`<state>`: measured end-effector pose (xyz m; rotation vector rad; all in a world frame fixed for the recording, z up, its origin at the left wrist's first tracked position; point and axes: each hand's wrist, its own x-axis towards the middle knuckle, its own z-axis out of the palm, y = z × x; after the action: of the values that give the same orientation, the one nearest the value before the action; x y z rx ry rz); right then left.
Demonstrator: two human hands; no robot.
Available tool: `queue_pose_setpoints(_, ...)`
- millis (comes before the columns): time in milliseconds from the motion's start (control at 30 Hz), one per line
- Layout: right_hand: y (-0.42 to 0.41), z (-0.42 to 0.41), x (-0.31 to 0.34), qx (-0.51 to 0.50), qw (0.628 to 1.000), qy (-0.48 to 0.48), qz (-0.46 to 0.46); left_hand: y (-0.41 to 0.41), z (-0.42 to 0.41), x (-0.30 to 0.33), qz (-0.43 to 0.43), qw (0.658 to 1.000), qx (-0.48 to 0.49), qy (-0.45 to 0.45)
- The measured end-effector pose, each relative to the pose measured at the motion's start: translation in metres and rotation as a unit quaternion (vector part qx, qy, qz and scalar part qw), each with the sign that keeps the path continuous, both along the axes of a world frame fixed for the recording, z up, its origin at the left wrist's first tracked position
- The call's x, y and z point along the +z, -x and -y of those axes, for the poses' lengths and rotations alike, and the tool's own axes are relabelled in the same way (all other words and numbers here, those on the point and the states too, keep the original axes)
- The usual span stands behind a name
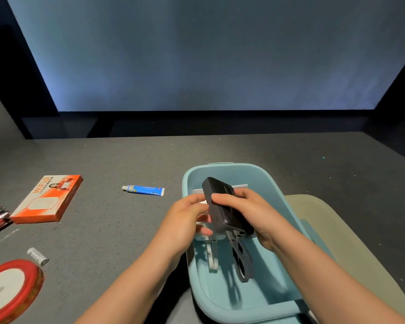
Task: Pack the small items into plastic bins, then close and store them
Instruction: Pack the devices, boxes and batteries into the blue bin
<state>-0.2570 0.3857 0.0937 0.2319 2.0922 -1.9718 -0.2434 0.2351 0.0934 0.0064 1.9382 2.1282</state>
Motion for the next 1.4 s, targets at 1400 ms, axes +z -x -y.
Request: queue_pose_setpoints(1400, 0.053, 0.039, -0.042, -0.089, 0.932, -0.351, -0.022, -0.03, 0.065, -0.068, -0.169, 0.93, 0.078, 0.318)
